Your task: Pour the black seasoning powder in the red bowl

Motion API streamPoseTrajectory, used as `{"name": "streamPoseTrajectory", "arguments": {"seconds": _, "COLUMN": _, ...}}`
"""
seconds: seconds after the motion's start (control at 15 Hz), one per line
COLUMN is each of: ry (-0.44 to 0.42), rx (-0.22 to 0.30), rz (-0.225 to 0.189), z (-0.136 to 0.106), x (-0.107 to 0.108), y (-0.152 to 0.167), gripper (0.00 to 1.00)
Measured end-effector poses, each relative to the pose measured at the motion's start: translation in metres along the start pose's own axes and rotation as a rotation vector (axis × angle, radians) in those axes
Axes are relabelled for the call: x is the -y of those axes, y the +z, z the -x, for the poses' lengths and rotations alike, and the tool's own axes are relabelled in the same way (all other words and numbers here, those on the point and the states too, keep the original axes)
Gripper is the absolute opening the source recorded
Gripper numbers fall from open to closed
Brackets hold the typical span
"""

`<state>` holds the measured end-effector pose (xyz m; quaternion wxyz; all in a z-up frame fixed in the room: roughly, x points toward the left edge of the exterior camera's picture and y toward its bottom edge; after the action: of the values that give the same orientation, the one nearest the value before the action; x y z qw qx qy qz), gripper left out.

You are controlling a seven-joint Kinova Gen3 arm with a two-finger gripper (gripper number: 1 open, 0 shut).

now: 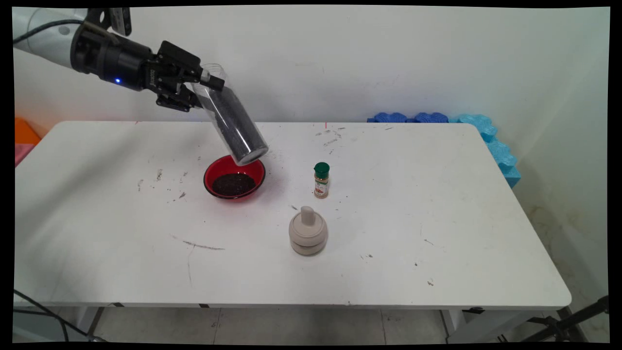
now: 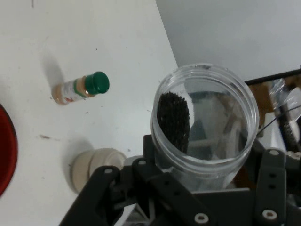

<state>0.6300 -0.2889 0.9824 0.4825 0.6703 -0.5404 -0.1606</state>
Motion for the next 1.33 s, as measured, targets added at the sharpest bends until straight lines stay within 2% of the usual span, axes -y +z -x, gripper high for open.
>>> {"name": "streamPoseTrajectory", "arguments": {"seconds": 0.4, "ry": 0.178, "rx": 0.002, "rz": -0.019, "z": 0.001, "x": -0.014, "y": -0.006, "gripper": 0.00}}
{"name": "streamPoseTrajectory", "arguments": {"seconds": 1.07, "ry": 0.576, "rx": 0.023, "rz": -0.068, "z": 0.010, "x": -0.047, "y": -0.014, "gripper": 0.00}}
{"name": "streamPoseTrajectory", "arguments": {"seconds": 1.33, "ry": 0.703, "rx": 0.041, "rz": -0.080, "z": 0.013, "x": -0.058, "y": -0.015, "gripper": 0.00}}
